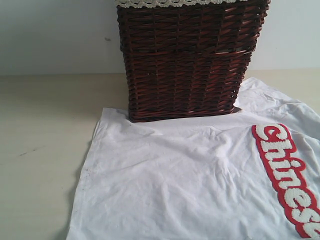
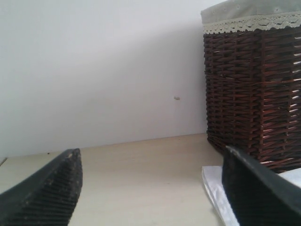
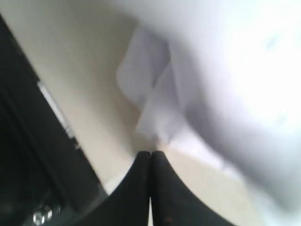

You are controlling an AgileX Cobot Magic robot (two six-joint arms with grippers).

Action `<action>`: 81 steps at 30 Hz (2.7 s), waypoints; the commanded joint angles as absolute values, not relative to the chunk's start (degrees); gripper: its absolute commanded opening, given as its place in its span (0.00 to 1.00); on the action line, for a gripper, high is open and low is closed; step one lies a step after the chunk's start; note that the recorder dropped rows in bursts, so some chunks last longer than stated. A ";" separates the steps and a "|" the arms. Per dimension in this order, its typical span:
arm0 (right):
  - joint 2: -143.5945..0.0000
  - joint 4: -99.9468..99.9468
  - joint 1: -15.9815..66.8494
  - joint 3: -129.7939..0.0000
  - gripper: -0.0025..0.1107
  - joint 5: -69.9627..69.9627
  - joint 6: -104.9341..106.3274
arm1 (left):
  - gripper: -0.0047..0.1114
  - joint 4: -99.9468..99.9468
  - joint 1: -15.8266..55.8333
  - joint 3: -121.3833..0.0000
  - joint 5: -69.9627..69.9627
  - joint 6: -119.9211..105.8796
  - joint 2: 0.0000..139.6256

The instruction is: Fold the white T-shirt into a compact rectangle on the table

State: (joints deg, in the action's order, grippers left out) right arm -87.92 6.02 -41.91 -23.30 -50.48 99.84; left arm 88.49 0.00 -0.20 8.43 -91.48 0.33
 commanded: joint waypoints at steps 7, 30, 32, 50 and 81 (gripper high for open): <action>-87.33 37.10 -42.05 -23.26 0.02 -47.73 115.73 | 0.71 88.75 -0.05 0.00 8.23 -91.31 0.00; -87.33 72.31 -42.05 -23.26 0.43 -43.58 120.25 | 0.71 88.75 -0.05 0.00 8.23 -91.31 0.00; -87.33 81.25 -42.05 -23.26 0.43 -43.58 120.09 | 0.71 88.75 -0.05 0.00 8.23 -91.31 0.00; -88.81 83.59 -42.05 -23.26 0.43 -36.60 111.79 | 0.71 88.75 -0.05 0.00 8.23 -91.31 0.00; -83.84 45.07 -42.05 -23.26 0.05 -36.29 83.24 | 0.71 88.75 -0.05 0.00 8.23 -91.31 0.00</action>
